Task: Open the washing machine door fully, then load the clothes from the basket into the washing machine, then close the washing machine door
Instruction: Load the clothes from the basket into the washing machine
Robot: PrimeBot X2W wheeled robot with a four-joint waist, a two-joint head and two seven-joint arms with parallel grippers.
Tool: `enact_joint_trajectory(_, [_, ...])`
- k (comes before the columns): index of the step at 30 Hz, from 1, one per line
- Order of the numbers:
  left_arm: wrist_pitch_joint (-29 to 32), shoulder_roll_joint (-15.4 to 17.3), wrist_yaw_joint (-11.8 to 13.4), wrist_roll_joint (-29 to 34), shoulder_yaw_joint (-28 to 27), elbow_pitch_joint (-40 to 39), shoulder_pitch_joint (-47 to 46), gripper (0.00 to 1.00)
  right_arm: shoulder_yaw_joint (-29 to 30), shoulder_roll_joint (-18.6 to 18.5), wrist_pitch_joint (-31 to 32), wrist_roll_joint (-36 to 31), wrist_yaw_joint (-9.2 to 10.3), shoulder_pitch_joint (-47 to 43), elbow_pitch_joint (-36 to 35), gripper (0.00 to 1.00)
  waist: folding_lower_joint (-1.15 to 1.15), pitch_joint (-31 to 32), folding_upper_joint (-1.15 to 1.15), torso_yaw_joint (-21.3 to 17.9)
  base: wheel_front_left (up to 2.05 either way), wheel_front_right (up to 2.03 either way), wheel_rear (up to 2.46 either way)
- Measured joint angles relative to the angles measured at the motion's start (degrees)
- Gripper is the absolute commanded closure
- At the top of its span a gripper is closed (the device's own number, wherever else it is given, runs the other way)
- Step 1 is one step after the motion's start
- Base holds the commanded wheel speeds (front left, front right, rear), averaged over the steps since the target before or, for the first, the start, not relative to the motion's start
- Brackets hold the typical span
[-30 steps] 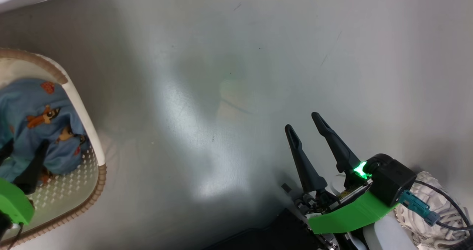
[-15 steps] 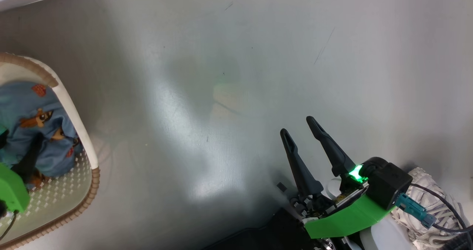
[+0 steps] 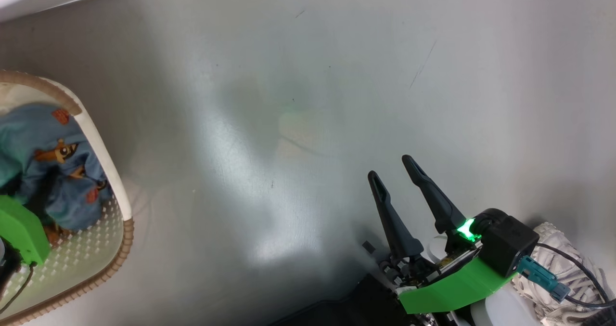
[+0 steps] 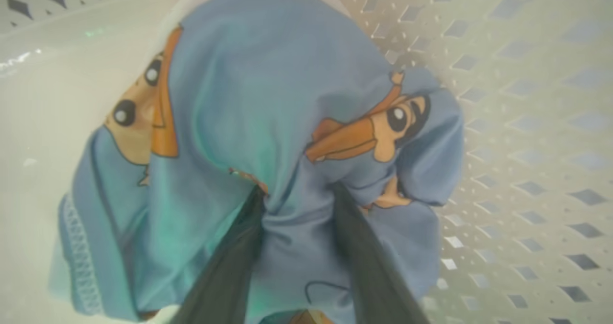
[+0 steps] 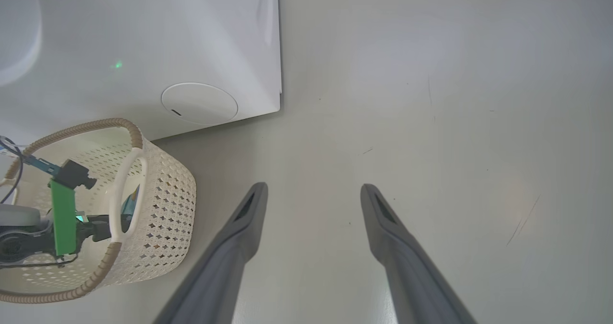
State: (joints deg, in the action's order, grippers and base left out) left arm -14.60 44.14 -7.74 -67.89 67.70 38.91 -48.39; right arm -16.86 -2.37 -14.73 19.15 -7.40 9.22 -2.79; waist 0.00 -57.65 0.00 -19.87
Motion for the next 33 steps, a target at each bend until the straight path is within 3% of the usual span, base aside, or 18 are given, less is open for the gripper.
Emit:
enact_joint_trajectory(10, [0.4,-0.1,0.0,-4.0,0.9,0.5,-1.2,1.0,0.9,0.0,0.0,-0.8,0.0,0.3,0.0,0.0,0.0,0.8,0.0,0.6,0.0,0.0,0.0])
enact_joint_trajectory(33, [0.2,-9.1,0.0,7.4,-21.1,-6.5,11.5,1.0,6.3,-0.1,0.0,-5.0,0.0,3.0,5.3,0.0,0.0,12.1,0.0,8.0,0.0,0.0,0.0])
